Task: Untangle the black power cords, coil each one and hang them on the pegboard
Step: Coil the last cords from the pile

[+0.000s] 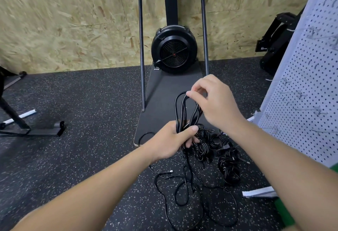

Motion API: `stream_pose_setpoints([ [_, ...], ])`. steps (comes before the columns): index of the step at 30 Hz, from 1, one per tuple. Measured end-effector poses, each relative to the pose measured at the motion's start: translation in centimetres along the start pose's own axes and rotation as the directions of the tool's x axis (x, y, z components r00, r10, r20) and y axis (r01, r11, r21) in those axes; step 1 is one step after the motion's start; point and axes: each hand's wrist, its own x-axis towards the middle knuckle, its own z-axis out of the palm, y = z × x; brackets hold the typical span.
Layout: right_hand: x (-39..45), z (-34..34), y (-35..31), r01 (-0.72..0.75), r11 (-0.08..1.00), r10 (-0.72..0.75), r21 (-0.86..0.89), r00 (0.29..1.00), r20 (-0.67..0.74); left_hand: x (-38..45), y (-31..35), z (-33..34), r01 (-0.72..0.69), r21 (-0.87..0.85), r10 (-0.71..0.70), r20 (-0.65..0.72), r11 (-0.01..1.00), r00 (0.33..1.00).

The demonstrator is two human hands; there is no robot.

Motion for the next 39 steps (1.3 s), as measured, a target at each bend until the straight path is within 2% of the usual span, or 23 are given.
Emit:
stream_pose_setpoints([
  [3, 0.0, 0.0, 0.3, -0.134, 0.990, 0.137, -0.043, 0.987, 0.085, 0.2, -0.5, 0.3, -0.004, 0.024, 0.005, -0.033, 1.000, 0.999],
  [4, 0.0, 0.1, 0.2, -0.186, 0.983, 0.186, -0.012, 0.976, 0.110, 0.3, -0.7, 0.4, 0.001, 0.057, 0.002, -0.060, 0.998, 0.998],
  [6, 0.0, 0.4, -0.3, -0.294, 0.941, 0.274, 0.170, 0.952, 0.132, 0.5, -0.9, 0.5, 0.016, 0.087, -0.007, -0.099, 0.996, 0.995],
  [8, 0.1, 1.1, -1.0, -0.412, 0.824, 0.380, 0.390, 0.911, 0.158, 0.7, -1.2, 0.5, 0.053, 0.037, -0.050, -0.092, 0.998, 0.995],
  [10, 0.3, 1.8, -1.3, -0.511, 0.682, 0.454, 0.523, 0.857, 0.246, 0.6, -1.3, 0.5, 0.106, -0.036, -0.107, -0.035, 0.994, 0.994],
  [12, 0.6, 1.7, -1.1, -0.576, 0.574, 0.469, 0.581, 0.814, 0.344, 0.3, -1.1, 0.8, 0.119, -0.111, -0.117, 0.022, 0.987, 0.993],
  [14, 1.0, 0.8, -1.2, -0.591, 0.528, 0.437, 0.610, 0.805, 0.401, -0.2, -0.5, 0.8, 0.100, -0.221, -0.087, 0.068, 0.970, 0.994],
  [16, 1.3, -0.2, -1.3, -0.582, 0.518, 0.405, 0.627, 0.812, 0.420, -0.4, 0.3, 0.3, 0.085, -0.274, -0.050, 0.130, 0.958, 0.990],
  [20, 1.1, -0.2, -1.6, -0.607, 0.517, 0.473, 0.603, 0.790, 0.390, -0.4, 1.0, -0.8, 0.063, -0.100, -0.040, 0.218, 0.993, 0.975],
  [23, 1.0, 0.5, -1.5, -0.605, 0.516, 0.547, 0.607, 0.778, 0.310, -0.5, 0.7, -0.2, 0.018, -0.054, -0.009, 0.155, 0.998, 0.988],
  [27, 1.6, 0.2, -1.3, -0.577, 0.526, 0.576, 0.625, 0.782, 0.236, -0.5, 0.7, 1.0, -0.014, -0.160, 0.018, 0.024, 0.987, 1.000],
  [32, 1.2, 0.7, -1.3, -0.600, 0.563, 0.531, 0.568, 0.789, 0.307, -0.8, 0.7, 0.7, -0.023, -0.009, 0.024, 0.102, 1.000, 0.994],
  [36, 0.9, 1.4, -1.3, -0.600, 0.587, 0.489, 0.544, 0.798, 0.353, -1.0, 0.7, 0.0, 0.016, 0.123, -0.040, 0.196, 0.992, 0.980],
  [39, 0.9, 1.3, -1.6, -0.578, 0.623, 0.444, 0.527, 0.816, 0.371, -1.0, 0.5, 0.1, -0.021, 0.087, 0.003, 0.205, 0.996, 0.979],
])
